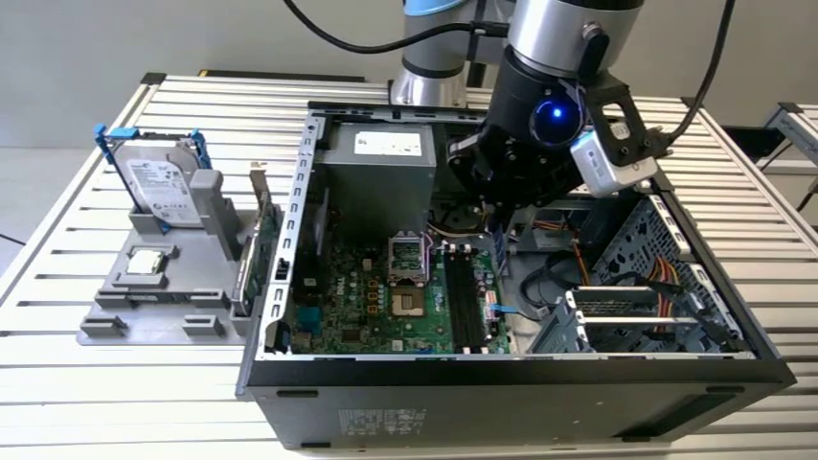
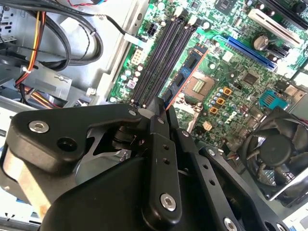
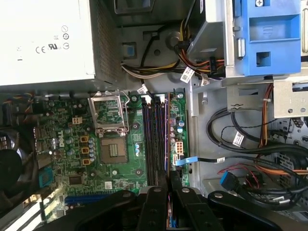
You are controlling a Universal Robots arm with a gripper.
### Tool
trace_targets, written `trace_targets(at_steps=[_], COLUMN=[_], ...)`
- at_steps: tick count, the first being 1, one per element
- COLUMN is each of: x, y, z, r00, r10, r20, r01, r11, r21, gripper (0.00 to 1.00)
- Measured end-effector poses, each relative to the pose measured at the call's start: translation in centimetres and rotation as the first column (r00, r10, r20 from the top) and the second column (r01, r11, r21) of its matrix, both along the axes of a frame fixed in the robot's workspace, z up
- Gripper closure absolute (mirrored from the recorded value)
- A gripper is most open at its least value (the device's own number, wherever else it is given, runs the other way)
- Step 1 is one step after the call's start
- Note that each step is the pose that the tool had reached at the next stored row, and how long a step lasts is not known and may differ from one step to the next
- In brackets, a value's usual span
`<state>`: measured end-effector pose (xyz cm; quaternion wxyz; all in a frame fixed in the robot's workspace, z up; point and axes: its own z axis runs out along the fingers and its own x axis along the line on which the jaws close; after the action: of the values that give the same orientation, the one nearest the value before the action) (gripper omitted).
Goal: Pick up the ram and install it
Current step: 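Insert the ram into the slot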
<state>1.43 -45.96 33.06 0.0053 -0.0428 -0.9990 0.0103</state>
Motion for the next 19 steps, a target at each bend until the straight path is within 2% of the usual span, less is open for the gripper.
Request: trace_targets(at_steps=[19], x=[0.0], y=[0.0], z=[-0.4], r00=[1.0], r10=[0.003], r20=[0.0004], r01=[-0.003], r11=[1.0], r21=[0.0], gripper=[1.0])
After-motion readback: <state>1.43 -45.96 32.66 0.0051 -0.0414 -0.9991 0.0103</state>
